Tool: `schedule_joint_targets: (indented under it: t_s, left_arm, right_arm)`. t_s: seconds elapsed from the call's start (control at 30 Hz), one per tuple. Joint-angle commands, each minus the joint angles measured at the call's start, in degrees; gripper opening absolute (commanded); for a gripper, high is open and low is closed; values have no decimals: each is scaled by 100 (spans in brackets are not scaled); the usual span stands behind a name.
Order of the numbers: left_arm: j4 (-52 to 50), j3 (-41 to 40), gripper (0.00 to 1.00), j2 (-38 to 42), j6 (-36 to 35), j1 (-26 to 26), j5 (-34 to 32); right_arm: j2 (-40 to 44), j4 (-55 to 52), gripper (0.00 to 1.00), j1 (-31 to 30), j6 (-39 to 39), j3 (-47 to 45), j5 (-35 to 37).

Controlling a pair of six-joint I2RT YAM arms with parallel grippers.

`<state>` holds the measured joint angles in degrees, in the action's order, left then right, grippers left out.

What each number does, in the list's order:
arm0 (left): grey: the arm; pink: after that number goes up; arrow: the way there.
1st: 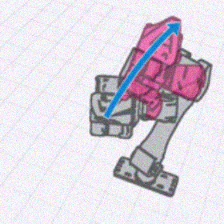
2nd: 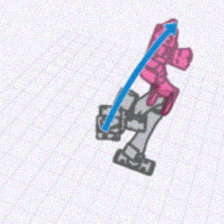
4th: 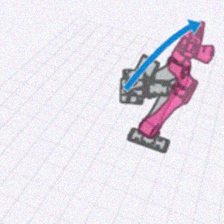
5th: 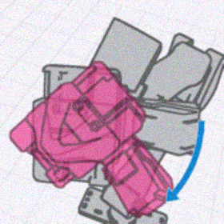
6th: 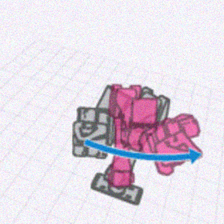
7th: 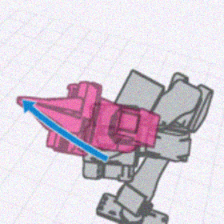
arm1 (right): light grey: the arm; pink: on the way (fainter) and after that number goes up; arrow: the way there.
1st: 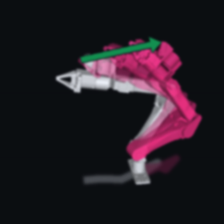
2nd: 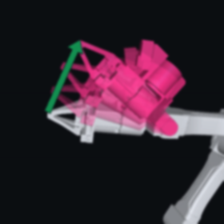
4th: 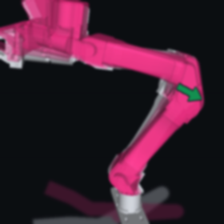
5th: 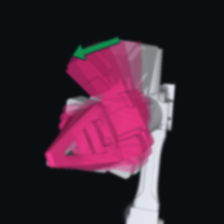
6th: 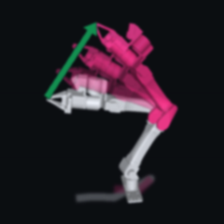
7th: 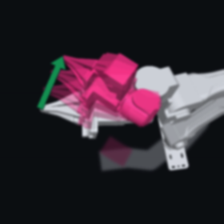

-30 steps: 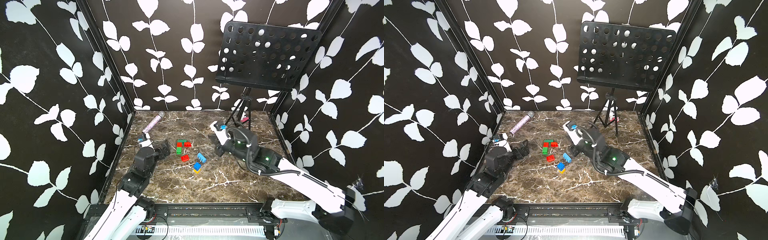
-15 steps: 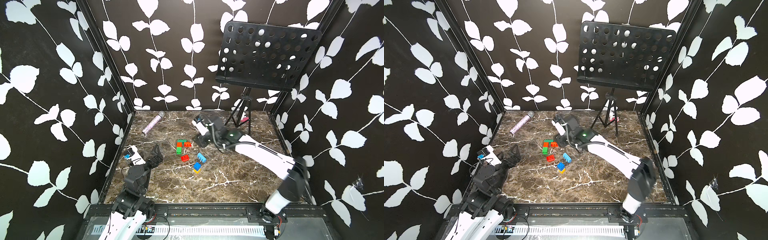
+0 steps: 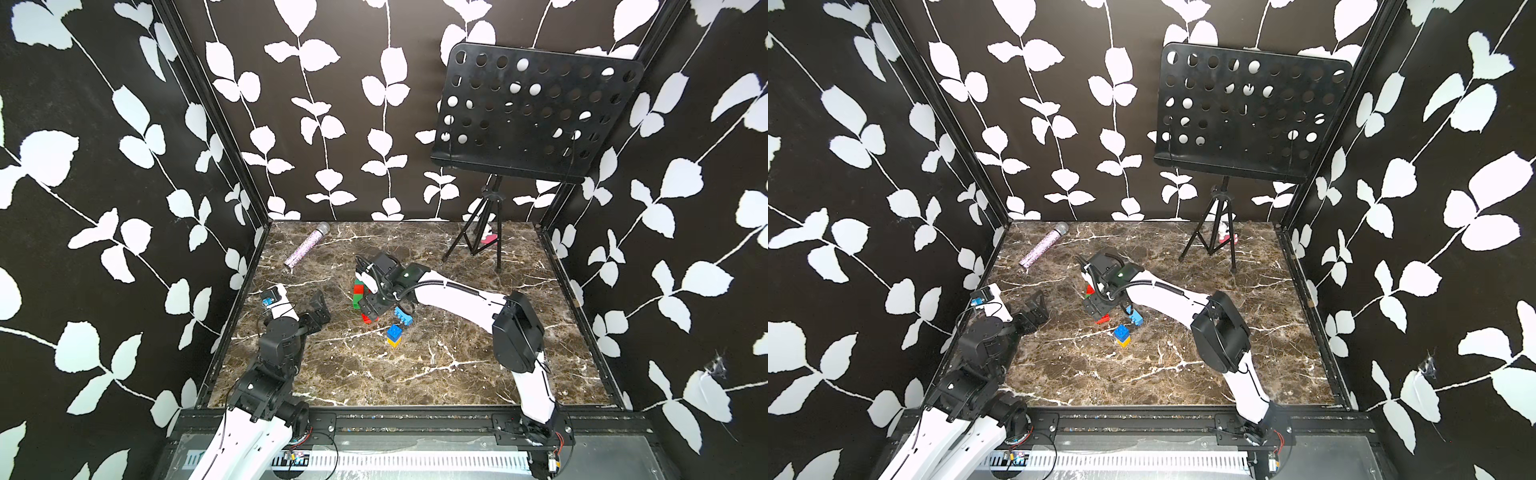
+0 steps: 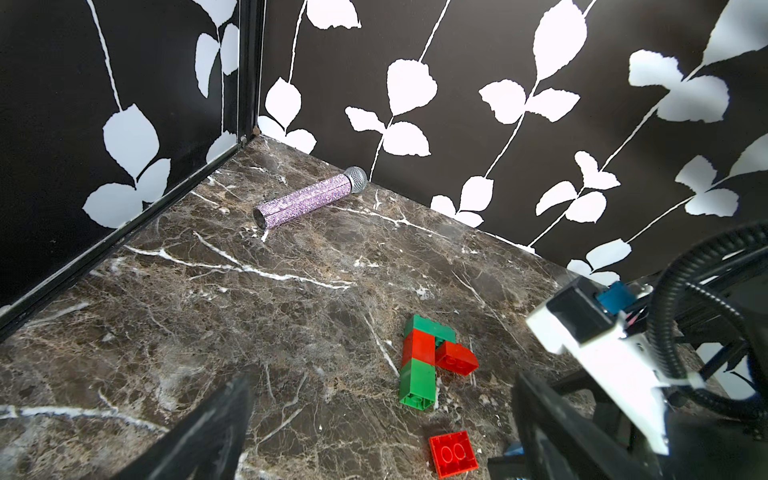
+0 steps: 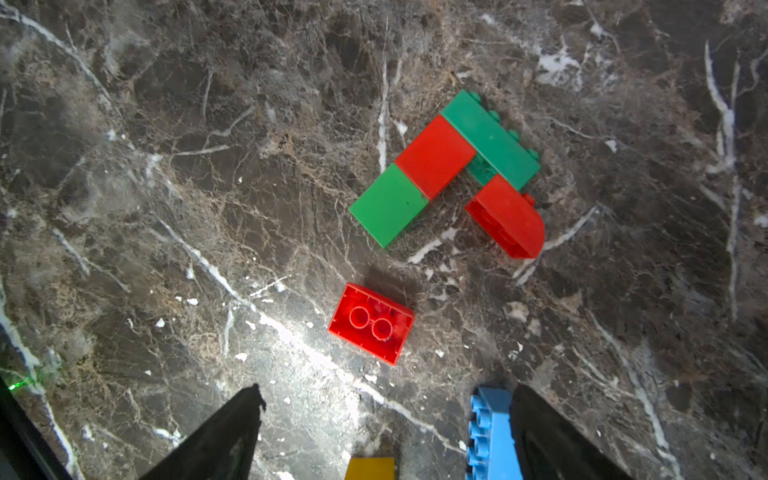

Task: Assemble the letter r with lego
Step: Pick up the lego brick from the center of the board.

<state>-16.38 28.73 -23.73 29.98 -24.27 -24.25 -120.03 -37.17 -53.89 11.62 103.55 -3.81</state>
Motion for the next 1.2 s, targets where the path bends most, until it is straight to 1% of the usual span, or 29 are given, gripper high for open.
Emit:
schedule_joint_targets:
  t_s: [0.0,0.17,0.3,0.67,0.93,1.07,1.17]
  left_arm:
    - [164,-127,99,-43,-27,28,14]
    - [188,-181,99,-151,24,23,78]
    - [224,-178,99,-301,43,28,123]
    - [443,-145,99,-742,-18,28,368]
    - [443,-151,99,-765,-36,25,382]
    - [417,-156,99,-765,-32,31,361]
    - [408,-157,99,-759,-39,25,360]
  right_arm:
    - [-261,-123,91,-31,316,221,135]
    - [-571,-4,89,-31,547,342,-177]
    - [-854,-7,85,-51,676,482,-338]
    - [-1371,-149,79,-105,780,867,-159]
    - [-1541,-337,77,-104,781,1001,20]
    - [-1611,-401,72,-104,789,1051,17]
    - [-1599,-389,65,-104,793,1054,26]
